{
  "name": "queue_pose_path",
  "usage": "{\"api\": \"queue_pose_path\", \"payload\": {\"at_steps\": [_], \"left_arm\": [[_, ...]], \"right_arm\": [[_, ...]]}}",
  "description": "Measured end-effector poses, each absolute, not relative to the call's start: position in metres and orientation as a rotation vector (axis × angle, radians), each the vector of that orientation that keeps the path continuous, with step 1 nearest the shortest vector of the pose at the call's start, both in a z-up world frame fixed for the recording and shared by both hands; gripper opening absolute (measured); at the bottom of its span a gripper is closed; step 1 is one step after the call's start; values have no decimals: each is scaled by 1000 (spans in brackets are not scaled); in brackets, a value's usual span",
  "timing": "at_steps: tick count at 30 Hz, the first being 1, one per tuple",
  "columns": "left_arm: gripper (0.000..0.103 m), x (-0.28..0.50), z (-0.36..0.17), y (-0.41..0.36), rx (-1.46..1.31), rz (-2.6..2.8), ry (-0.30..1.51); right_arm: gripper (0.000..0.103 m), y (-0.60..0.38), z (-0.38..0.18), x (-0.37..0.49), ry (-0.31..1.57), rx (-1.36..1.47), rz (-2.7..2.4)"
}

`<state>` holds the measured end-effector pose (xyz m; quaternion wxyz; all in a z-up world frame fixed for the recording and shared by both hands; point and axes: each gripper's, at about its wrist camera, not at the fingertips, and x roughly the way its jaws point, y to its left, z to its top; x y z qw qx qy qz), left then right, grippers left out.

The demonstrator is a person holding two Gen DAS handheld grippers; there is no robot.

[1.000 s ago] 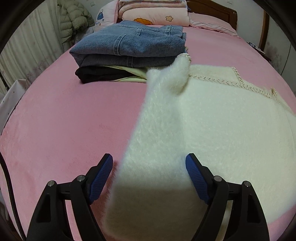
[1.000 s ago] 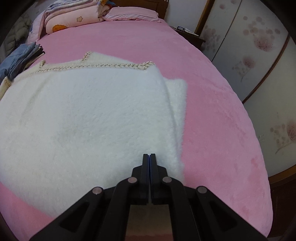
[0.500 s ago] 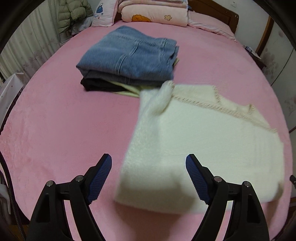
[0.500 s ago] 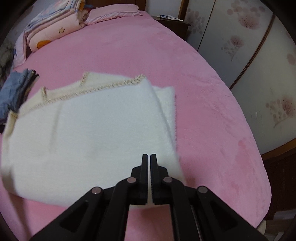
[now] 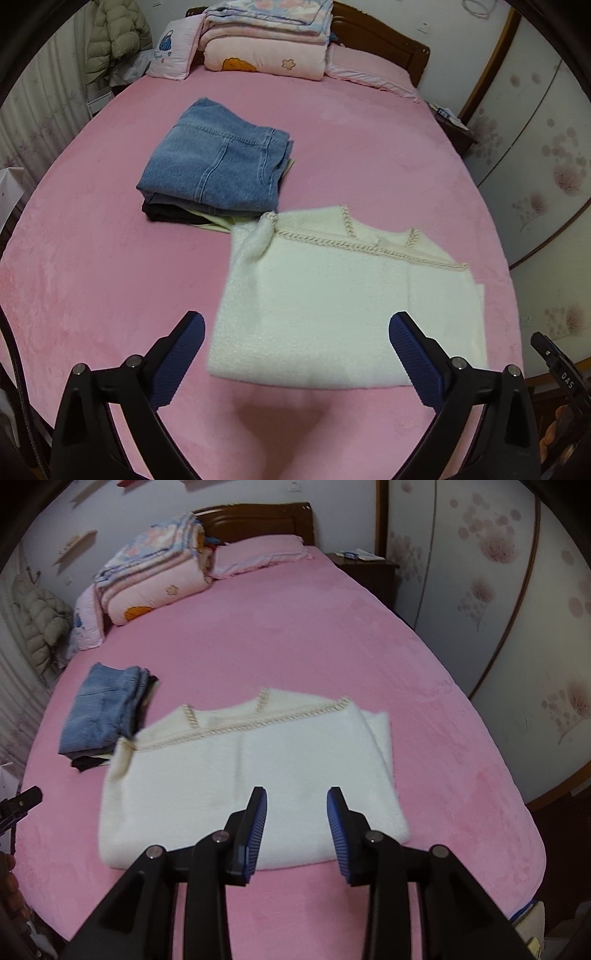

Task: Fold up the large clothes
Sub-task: 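Move the left gripper to the side of the folded cardigan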

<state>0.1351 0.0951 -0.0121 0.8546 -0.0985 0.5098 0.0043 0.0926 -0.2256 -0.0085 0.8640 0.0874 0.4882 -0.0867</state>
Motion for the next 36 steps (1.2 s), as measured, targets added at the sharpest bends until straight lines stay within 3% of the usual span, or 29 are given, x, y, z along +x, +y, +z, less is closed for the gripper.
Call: {"api": "queue_pose_path", "payload": {"at_steps": [4, 9, 23, 29, 36], "left_arm": [[99, 125, 5, 93, -224, -35, 1055], [102, 117, -5, 95, -329, -109, 1081], [102, 90, -203, 102, -722, -156, 1218], [102, 86, -271, 119, -894, -97, 1122], [102, 91, -287, 122, -893, -126, 905]], "right_arm": [[44, -201, 15, 87, 975, 172, -136], [48, -176, 20, 86, 940, 172, -87], [49, -140, -105, 113, 964, 108, -5], [49, -138, -150, 124, 991, 121, 36], [49, -137, -180, 133, 1005, 120, 91]]}}
